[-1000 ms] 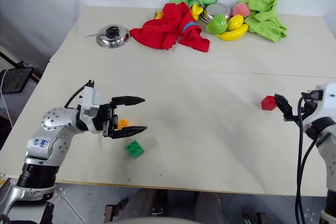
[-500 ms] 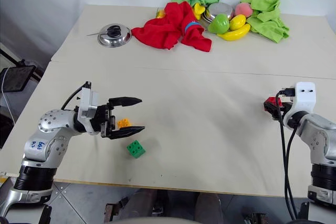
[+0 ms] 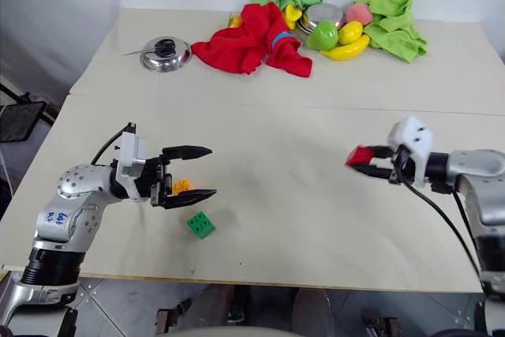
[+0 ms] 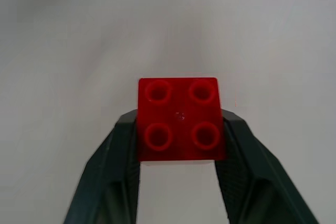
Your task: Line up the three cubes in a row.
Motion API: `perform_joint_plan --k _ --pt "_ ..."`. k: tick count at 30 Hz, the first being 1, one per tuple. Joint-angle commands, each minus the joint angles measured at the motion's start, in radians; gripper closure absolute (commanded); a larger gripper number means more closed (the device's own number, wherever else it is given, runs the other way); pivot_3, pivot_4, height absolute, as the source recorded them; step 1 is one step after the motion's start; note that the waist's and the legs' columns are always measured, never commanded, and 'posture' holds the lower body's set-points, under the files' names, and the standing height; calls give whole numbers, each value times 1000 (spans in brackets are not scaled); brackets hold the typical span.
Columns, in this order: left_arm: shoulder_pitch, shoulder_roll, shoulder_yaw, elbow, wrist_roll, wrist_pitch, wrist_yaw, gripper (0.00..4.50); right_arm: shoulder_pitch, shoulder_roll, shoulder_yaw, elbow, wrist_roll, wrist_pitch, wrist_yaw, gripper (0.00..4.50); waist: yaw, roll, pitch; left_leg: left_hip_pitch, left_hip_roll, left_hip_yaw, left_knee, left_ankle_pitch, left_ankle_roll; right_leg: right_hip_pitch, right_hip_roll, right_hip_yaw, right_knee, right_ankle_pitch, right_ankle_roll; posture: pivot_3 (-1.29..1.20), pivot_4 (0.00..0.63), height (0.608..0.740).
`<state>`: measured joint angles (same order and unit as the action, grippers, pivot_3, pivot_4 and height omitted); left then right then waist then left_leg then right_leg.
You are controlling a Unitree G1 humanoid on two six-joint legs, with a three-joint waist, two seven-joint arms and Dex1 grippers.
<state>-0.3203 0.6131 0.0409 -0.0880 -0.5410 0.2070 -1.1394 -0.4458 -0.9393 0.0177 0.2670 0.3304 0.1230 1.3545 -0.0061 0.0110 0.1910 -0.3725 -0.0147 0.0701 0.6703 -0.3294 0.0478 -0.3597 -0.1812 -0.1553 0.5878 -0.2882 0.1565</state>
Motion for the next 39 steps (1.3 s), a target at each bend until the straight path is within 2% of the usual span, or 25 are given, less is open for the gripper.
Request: perform_joint_plan --k 1,3,7,11,17,19,22,26,31,36,39 --pt "-8 13 24 -9 -3 -9 -8 0 -131 60 74 179 -52 -210 190 3016 -5 0 0 0 0 0 1 0 0 0 0 0 0 0 0 0 150 740" --pt "0 19 28 -21 -8 -1 -8 0 -205 107 115 285 -80 -281 245 3016 -7 -1 1 0 0 0 1 0 0 0 0 0 0 0 0 0 150 740" --pt "22 30 40 -55 -15 14 2 0 -304 162 200 456 -110 -384 260 3016 -7 -1 1 -1 1 -3 2 0 0 0 0 -1 0 0 0 0 150 740" --pt "48 44 61 -86 -24 30 13 0 -368 208 224 578 -116 -474 260 3016 -5 -1 1 -4 0 -5 4 0 -1 0 0 -3 0 0 0 0 150 740" --pt "59 57 83 -91 -22 32 14 0 -423 242 226 696 -157 -512 255 3016 -15 -1 1 -3 1 -6 8 0 -1 1 0 -3 2 0 0 0 150 740" --pt "57 56 89 -88 -19 29 16 0 -432 251 215 701 -141 -530 254 2278 -18 -1 1 -3 1 -6 10 0 -1 2 0 -3 3 0 0 0 150 740" --pt "58 54 100 -82 -22 20 12 0 -437 246 200 689 -118 -559 260 1413 -21 0 1 -3 1 -6 10 0 -1 1 0 -2 3 0 0 0 150 740" --pt "92 55 179 -27 -16 -27 32 0 -384 177 154 514 69 -529 260 92 -21 1 2 -4 1 -6 9 -1 -1 0 0 -2 3 0 0 0 150 740" --pt "158 66 320 101 -9 -136 33 0 -186 76 79 166 344 -339 260 37 -17 1 2 -4 1 -7 8 -1 -2 1 0 -3 2 0 -1 0 150 740" --pt "284 117 442 269 -17 -140 2 0 87 72 -45 -156 473 -142 175 37 -16 1 2 -3 1 -6 8 -3 -2 1 0 -3 3 0 -1 0 150 740" --pt "335 146 481 369 3 -169 -7 0 214 114 -85 -301 502 -101 122 37 -15 1 2 -3 2 -5 8 -3 -1 0 0 -3 3 0 -1 0 150 740"
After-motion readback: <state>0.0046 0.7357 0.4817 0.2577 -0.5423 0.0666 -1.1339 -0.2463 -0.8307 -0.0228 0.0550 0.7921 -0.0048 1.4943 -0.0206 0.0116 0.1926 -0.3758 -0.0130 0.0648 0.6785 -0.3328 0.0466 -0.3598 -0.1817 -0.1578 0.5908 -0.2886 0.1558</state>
